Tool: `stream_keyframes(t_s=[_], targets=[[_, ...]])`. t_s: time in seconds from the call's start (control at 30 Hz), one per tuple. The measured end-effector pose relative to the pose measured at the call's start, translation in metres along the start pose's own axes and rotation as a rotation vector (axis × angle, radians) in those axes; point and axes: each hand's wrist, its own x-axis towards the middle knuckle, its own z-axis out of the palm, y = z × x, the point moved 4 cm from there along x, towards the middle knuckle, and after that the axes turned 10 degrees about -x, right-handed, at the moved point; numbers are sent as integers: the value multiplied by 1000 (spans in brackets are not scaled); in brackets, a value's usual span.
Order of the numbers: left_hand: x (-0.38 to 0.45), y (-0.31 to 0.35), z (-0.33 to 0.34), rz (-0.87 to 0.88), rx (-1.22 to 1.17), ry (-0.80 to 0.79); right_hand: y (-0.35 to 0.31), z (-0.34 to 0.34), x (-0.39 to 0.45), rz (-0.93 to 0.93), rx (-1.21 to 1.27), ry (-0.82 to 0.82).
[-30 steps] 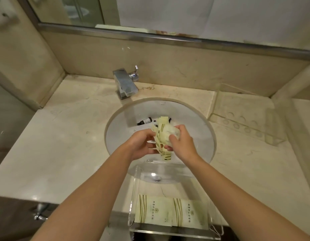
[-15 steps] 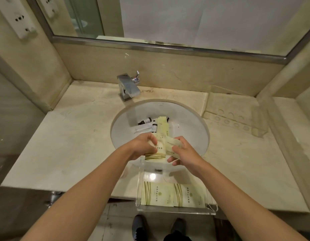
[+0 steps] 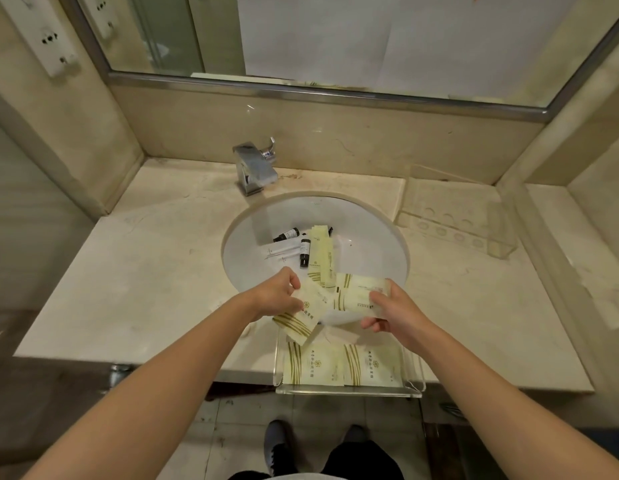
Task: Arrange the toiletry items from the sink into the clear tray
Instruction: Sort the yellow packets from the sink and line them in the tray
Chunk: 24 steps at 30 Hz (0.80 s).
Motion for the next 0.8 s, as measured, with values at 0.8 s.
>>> stream_keyframes(t_s=[0.8], targets=[[2,-7,44,125,442,-165,31,-17,-4,-45,-701,88]])
